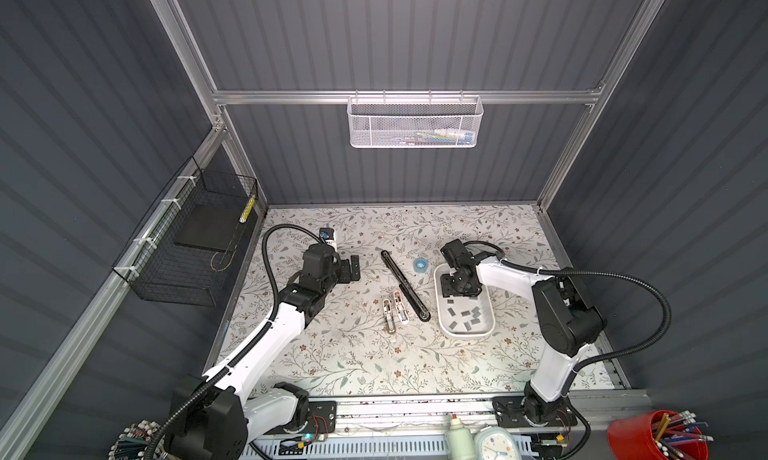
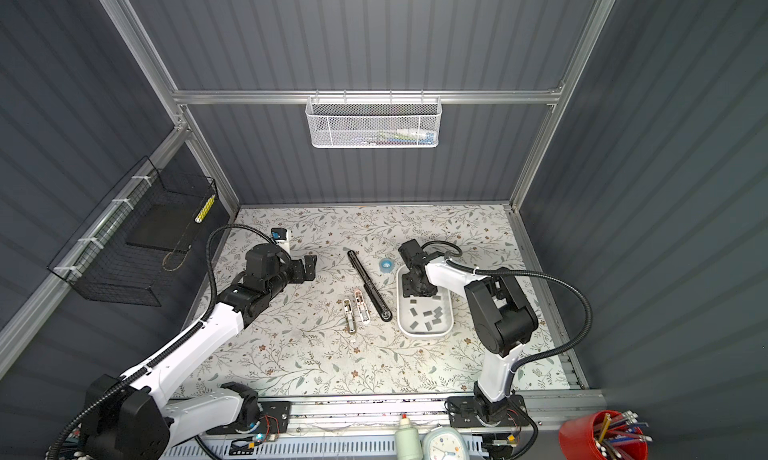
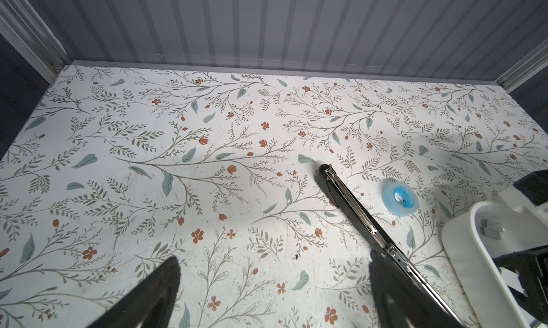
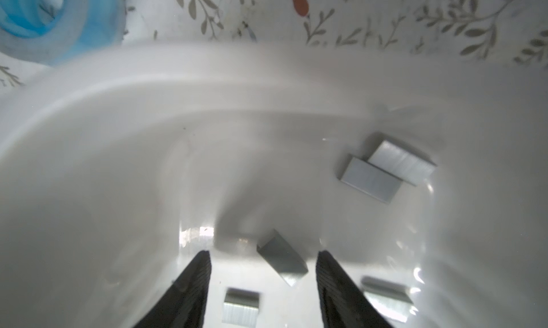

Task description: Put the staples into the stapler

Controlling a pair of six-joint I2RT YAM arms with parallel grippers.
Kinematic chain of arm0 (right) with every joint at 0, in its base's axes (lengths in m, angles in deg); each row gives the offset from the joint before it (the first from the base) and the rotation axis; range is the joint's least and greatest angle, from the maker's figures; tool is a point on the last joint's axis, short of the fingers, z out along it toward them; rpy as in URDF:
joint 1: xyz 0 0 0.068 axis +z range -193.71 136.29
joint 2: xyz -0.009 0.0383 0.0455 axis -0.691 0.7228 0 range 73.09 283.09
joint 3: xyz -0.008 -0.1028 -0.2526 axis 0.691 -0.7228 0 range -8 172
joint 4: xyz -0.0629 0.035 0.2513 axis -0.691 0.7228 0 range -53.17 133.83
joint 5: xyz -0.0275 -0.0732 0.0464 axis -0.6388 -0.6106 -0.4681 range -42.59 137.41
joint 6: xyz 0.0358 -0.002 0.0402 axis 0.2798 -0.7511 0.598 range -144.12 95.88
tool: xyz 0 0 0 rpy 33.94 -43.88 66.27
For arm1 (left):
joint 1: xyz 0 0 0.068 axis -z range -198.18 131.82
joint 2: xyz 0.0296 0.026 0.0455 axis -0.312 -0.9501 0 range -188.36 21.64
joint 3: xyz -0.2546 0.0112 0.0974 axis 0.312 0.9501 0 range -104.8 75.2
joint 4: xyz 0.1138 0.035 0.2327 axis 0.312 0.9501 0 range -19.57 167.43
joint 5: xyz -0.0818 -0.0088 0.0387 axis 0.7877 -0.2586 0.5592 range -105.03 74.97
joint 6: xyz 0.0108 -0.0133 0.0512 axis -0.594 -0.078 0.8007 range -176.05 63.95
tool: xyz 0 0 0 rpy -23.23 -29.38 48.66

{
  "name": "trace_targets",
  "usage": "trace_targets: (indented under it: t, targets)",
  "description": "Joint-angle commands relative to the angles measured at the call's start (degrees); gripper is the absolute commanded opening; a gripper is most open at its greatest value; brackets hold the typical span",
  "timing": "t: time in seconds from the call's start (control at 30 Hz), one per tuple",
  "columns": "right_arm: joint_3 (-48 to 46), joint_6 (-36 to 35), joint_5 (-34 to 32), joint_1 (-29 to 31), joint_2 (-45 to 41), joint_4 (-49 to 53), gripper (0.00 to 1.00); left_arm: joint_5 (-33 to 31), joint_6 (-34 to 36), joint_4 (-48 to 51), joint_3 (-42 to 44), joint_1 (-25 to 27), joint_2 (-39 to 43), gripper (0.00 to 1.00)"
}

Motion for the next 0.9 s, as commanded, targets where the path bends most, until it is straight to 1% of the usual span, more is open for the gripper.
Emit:
trace_targets:
  t: [0.0, 0.43, 0.63, 0.87]
  targets:
    - [-0.13, -0.63, 1.37, 0.08, 0.84, 0.56, 0.56, -0.71, 0.64, 0.30, 0.58, 0.20, 1.05, 1.00]
    - [-0.92, -0.36, 2.46, 0.14, 0.14, 0.12, 0.46, -0.88, 0.38, 0.48, 1.06, 0.20, 1.79, 1.00]
    - [-1.09, -0.01, -1.59, 0.14, -0.95, 0.33, 0.49, -0.91, 0.38, 0.50, 0.97, 0.20, 1.64, 1.00]
    - [-0.75, 0.17, -2.01, 0.17, 0.01, 0.31, 0.51, -0.91, 0.38, 0.39, 0.81, 0.20, 1.46, 1.00]
